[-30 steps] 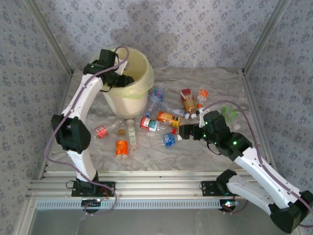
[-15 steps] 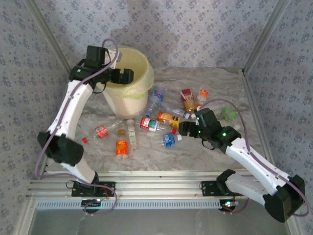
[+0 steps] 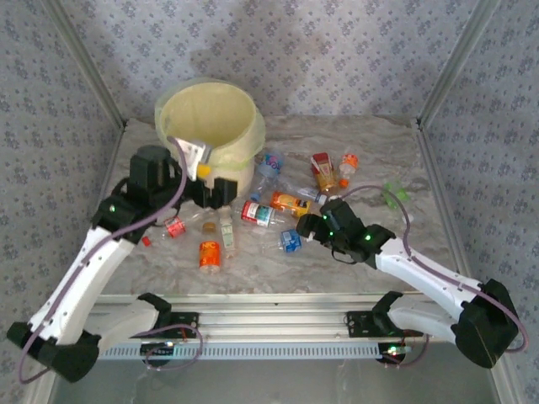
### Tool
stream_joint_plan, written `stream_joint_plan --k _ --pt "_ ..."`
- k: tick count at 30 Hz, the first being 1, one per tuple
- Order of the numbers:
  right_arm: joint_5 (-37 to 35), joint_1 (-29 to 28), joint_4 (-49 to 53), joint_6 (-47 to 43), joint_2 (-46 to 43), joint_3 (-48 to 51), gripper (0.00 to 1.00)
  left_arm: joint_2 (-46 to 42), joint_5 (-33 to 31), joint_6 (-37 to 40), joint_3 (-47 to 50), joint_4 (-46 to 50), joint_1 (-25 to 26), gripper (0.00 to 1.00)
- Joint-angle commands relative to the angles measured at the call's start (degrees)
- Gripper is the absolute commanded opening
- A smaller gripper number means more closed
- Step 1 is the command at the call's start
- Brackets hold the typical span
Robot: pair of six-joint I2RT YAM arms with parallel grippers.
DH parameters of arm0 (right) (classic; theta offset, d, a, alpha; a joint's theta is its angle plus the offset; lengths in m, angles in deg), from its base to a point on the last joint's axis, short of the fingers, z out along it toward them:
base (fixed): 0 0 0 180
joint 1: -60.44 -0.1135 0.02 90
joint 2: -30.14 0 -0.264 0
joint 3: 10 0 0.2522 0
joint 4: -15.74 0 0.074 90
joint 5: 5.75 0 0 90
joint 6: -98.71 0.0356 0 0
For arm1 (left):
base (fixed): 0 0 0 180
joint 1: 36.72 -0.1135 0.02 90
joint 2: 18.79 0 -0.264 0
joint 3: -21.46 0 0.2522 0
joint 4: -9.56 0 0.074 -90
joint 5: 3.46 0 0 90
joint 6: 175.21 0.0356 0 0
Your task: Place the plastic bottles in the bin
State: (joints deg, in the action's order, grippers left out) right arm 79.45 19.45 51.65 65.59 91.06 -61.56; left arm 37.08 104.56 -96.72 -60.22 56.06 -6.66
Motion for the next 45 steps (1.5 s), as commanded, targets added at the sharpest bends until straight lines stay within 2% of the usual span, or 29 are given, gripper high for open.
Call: stream_joint_plan --k 1,6,11,14,15,17,29,37,45 --pt "-4.8 -1.4 -3.0 9.2 0.5 1.2 0.97 -5.8 -0.1 -4.2 6.5 -8.5 5.0 1.0" --pt "-9.1 -4.4 -3.1 13.7 3.4 -0.7 0.97 -12.4 -2.0 -9.7 19.9 -17.1 11.6 1.0" --pt "-11.6 -7.9 -4.5 20.0 8.8 -2.9 0.93 -17.5 -6.4 -9.2 26.1 -13.8 15.5 1.0" --pt "-13.5 -9.8 -5.8 22.7 11.8 -3.9 0.9 -19.3 -7.2 -6.5 27.1 -9.9 15.9 1.0" --pt "-14.1 -10.3 -6.0 23.3 12.7 -4.3 0.89 -19.3 -7.6 -7.1 27.2 -10.4 16.3 1.0" --pt "-14.8 -11.2 -6.1 24.7 14.4 -5.0 0.87 -18.8 -4.2 -7.1 28.0 -12.2 16.9 0.99" --pt "-16.4 -13.7 -7.7 32.8 20.3 -5.5 0.85 -16.7 -4.9 -7.2 36.2 -20.9 18.7 1.0" --pt "-17.1 -14.5 -9.8 34.9 24.6 -6.9 0.85 -16.1 -5.3 -6.4 39.2 -23.5 19.0 1.0" --pt "-15.5 -14.3 -8.5 32.0 30.4 -10.7 0.82 -14.9 -4.0 -6.4 39.1 -24.1 19.2 1.0"
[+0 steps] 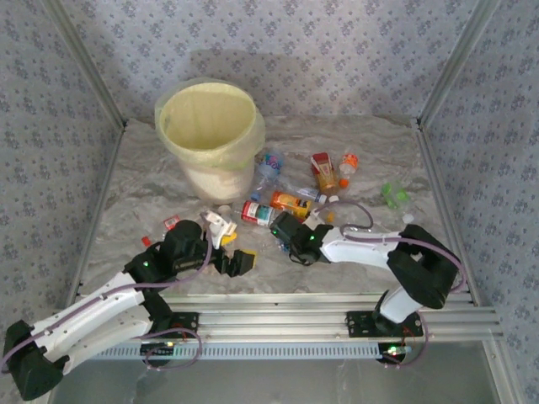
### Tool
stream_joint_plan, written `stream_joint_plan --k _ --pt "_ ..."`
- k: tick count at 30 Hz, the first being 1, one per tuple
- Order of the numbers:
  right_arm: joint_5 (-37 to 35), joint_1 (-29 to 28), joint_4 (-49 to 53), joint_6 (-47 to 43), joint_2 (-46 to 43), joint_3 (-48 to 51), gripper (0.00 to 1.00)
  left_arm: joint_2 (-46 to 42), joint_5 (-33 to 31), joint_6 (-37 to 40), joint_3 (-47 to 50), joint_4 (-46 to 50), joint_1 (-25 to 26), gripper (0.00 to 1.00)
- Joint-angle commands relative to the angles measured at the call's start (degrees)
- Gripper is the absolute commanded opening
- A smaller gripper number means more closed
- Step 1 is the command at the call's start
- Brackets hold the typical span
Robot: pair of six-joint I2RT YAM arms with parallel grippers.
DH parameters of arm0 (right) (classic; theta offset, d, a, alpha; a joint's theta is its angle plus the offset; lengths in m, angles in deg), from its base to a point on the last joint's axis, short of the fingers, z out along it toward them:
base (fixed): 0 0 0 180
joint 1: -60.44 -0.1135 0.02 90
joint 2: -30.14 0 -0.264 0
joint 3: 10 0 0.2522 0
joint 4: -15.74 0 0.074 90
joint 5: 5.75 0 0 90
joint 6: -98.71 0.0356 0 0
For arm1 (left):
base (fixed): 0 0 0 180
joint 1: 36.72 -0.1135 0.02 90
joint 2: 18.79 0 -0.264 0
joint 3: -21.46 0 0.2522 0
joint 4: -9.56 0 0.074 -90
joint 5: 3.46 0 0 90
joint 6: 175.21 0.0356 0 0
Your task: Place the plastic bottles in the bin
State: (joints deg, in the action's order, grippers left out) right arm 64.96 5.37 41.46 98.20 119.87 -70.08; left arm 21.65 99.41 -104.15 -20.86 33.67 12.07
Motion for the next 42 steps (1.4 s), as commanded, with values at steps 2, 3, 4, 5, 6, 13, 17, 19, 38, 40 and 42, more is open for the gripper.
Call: stream_joint_plan --k 2,3,4,5,6,13,17,19,38,40,42 --pt "-1.1 -0.3 1.9 -2.0 1.9 -2.4 0.8 0.8 0.9 1.1 -0.3 -1.4 0.8 1.0" --pt "-1.5 -0.3 3.1 -3.0 1.8 -2.9 0.8 0.9 0.9 1.1 -0.3 -1.4 1.0 1.0" --pt "-1.8 -0.3 4.6 -3.7 1.7 -3.5 0.79 1.1 0.8 1.0 -0.4 -1.4 1.0 1.0" --pt "-2.2 -0.4 6.3 -4.7 1.5 -4.0 0.77 1.3 0.9 1.2 -0.4 -1.4 1.0 1.0" --pt "-2.6 -0.4 7.6 -5.5 1.1 -4.2 0.76 1.7 0.9 1.2 -0.4 -1.4 1.1 1.0" --pt "1.0 2.4 9.4 -13.1 -3.2 -0.5 0.73 3.1 1.4 1.3 -0.9 -1.3 1.7 1.0" --pt "2.8 4.3 14.4 -17.8 -6.1 -0.3 0.8 3.0 1.3 1.3 -0.8 -1.2 1.8 1.0" --pt "3.9 5.4 16.7 -19.3 -8.1 -0.1 0.85 2.8 1.4 1.2 -0.8 -1.3 2.1 1.0" --pt "6.9 6.8 11.3 -14.2 -11.4 2.5 0.94 2.6 1.7 1.4 -0.1 -2.2 3.1 1.0" --pt "7.2 6.7 9.0 -13.6 -10.8 2.8 0.93 2.6 1.5 1.5 0.1 -2.2 3.2 1.0" --pt "7.7 6.7 7.2 -13.1 -9.7 2.9 0.92 2.7 1.5 1.5 0.1 -2.1 3.3 1.0"
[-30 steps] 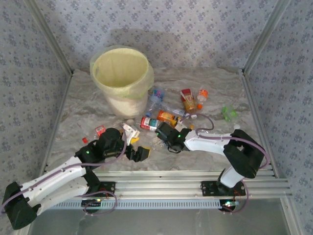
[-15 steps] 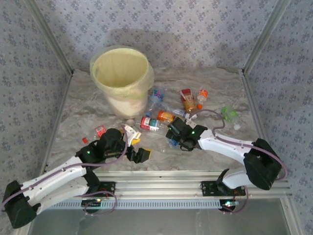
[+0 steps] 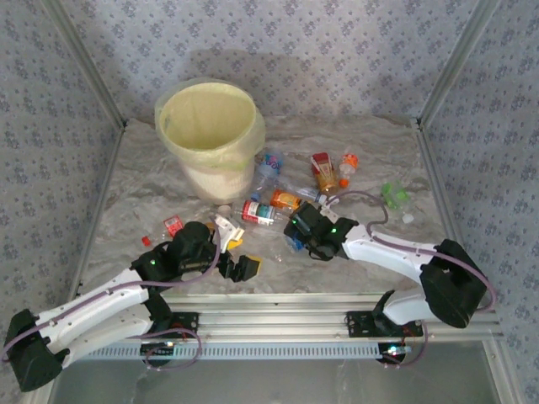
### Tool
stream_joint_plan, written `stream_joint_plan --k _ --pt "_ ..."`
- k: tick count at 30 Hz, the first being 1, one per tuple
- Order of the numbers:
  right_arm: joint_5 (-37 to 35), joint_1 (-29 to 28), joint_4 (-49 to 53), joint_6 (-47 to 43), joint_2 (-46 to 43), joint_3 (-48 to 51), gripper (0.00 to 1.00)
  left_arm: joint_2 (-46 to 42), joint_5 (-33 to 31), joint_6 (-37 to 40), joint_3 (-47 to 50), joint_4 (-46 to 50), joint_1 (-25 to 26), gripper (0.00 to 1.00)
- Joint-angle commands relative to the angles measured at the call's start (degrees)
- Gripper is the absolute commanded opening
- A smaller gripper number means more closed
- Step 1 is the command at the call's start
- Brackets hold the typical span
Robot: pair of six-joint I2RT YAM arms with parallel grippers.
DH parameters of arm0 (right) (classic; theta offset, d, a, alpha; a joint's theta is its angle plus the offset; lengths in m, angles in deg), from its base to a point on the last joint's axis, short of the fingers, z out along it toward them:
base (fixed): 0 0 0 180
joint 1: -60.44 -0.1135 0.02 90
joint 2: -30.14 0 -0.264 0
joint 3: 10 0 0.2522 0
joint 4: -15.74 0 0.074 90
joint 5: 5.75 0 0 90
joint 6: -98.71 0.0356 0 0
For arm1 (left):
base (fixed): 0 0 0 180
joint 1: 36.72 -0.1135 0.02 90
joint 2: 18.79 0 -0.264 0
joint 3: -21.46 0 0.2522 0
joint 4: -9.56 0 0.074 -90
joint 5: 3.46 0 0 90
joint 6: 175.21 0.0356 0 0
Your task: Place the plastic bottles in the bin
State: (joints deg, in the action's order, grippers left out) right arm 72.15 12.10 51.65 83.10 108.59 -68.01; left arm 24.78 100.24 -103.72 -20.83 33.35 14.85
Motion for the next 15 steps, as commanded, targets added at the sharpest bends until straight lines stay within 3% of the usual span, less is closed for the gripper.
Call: stream_joint_plan --k 1,9,15 --pt "0.5 -0.1 -3.5 2.1 2.3 0.7 0.91 -0.4 0.6 1.1 0.1 -1.8 0.5 1.0" --pt "-1.2 -0.5 -7.2 7.5 5.3 1.8 0.8 -0.6 0.3 1.1 -0.1 -1.5 0.8 1.0" --pt "-2.2 -0.3 -10.5 9.8 7.4 2.7 0.78 -0.2 0.4 1.2 -0.1 -1.6 1.0 1.0"
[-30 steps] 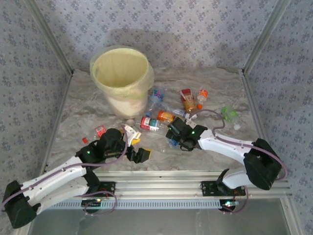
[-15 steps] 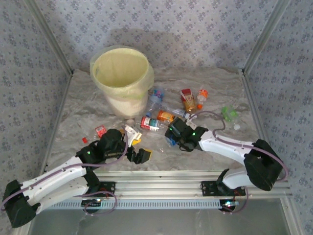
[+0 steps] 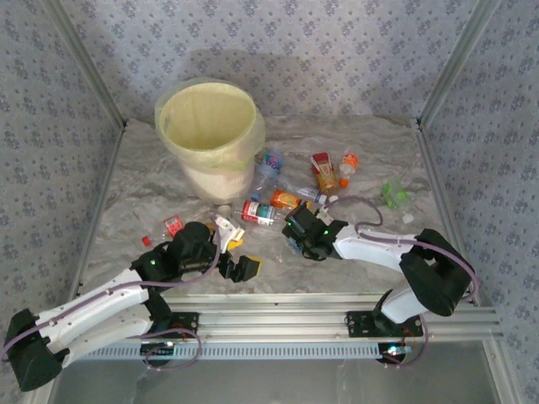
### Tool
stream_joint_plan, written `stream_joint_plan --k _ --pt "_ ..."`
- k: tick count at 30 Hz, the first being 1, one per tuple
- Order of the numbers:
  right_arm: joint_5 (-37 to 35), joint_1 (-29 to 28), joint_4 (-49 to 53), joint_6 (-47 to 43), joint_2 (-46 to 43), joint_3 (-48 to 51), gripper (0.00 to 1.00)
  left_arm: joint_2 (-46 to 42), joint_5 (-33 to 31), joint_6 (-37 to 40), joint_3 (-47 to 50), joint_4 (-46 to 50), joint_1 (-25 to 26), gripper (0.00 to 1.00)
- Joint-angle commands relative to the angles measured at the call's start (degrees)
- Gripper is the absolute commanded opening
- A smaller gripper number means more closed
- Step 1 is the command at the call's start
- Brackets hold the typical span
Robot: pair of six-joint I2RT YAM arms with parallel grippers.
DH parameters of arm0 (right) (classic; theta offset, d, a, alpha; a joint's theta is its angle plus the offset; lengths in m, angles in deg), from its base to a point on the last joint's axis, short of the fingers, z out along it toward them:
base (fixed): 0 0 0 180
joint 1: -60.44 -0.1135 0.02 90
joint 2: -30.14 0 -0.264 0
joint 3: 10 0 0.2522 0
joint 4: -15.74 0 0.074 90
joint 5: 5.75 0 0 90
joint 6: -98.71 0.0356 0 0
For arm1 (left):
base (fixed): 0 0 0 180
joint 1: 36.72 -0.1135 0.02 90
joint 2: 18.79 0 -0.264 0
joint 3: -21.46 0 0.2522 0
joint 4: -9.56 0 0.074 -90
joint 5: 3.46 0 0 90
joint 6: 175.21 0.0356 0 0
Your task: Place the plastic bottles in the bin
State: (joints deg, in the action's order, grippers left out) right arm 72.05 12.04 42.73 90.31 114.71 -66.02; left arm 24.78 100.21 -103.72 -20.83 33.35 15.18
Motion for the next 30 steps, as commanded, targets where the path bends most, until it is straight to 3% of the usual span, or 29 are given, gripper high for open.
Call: stream_joint_plan --k 1,5,17,30 --pt "-2.4 -0.3 -1.8 2.6 1.6 0.5 0.78 -0.2 0.6 1.1 0.0 -1.6 0.7 1.0" --pt "-2.9 -0.2 -1.9 2.7 2.5 0.5 0.78 -0.2 0.6 1.1 -0.1 -1.6 0.8 1.0" --pt "-5.1 -0.8 1.8 0.0 -0.5 0.4 0.63 -0.3 0.5 1.0 -0.3 -1.7 0.9 1.0" --pt "-12.5 -4.7 7.6 -13.5 -7.8 -3.7 0.58 0.2 4.2 -4.1 0.0 -5.7 0.9 1.0"
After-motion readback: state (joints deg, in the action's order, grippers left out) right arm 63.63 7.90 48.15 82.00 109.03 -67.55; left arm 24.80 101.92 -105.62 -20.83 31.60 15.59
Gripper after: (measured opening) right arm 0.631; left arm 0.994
